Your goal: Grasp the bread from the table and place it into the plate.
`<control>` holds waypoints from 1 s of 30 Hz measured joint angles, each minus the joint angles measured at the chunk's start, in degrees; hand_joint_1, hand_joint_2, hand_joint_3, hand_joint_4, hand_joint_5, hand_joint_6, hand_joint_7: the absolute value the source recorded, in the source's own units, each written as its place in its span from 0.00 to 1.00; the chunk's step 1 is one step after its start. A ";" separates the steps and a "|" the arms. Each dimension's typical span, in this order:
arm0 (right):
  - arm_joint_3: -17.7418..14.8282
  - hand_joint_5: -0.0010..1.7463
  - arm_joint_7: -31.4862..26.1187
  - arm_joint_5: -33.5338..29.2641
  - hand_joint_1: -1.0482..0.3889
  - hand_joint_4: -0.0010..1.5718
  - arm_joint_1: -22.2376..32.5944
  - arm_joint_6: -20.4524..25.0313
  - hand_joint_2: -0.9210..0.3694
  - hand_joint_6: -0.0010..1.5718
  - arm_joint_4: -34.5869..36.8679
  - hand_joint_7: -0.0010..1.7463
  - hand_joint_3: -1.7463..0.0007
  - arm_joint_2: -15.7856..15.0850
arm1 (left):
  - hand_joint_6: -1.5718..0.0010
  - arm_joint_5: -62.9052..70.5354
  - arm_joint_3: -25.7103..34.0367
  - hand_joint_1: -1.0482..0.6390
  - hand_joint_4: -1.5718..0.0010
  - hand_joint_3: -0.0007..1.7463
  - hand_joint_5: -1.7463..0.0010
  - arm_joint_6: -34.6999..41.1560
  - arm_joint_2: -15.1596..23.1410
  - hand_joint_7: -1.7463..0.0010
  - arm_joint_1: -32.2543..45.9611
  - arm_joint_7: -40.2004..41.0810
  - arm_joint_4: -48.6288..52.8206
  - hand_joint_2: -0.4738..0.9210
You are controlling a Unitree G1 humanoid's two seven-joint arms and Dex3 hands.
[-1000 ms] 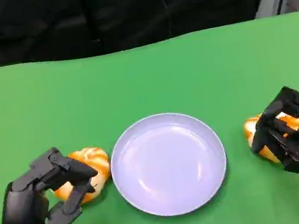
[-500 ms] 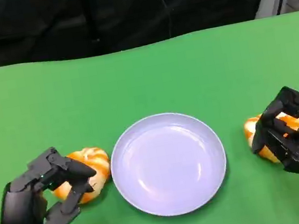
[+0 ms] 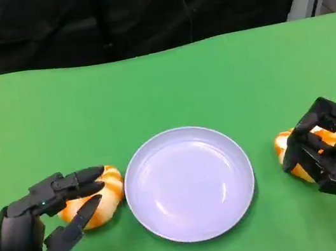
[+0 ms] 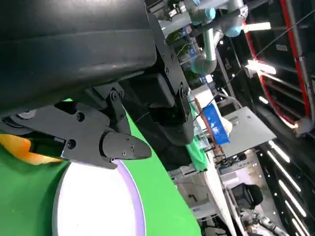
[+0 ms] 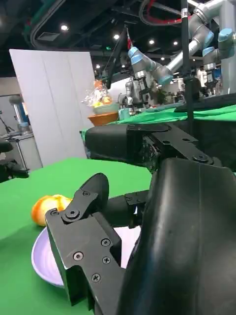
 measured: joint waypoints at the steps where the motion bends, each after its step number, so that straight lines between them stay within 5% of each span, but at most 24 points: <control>1: 0.00 1.00 -0.07 -0.02 0.72 0.29 0.00 0.00 0.20 0.33 0.00 0.76 0.46 0.00 | 0.43 -0.21 0.00 0.51 0.41 0.07 0.94 -0.22 0.00 1.00 0.00 -0.01 0.19 1.00; 10: 0.08 1.00 -0.12 -0.13 0.73 0.29 0.00 0.03 0.20 0.32 -0.01 0.77 0.45 0.00 | 0.54 8.37 1.09 0.33 0.49 0.01 1.00 -0.64 1.80 1.00 0.05 4.46 0.51 1.00; 21: 0.14 1.00 -0.12 -0.32 0.71 0.29 0.01 0.03 0.22 0.32 -0.02 0.78 0.43 0.01 | 0.60 32.74 0.62 0.28 0.53 0.00 1.00 0.99 5.73 1.00 1.14 21.02 -2.70 0.99; 30: 0.25 1.00 -0.19 -0.34 0.71 0.29 0.06 0.03 0.21 0.32 -0.09 0.77 0.45 0.02 | 0.64 40.67 -2.93 0.18 0.65 0.02 1.00 7.35 9.02 1.00 1.71 26.26 -5.24 1.00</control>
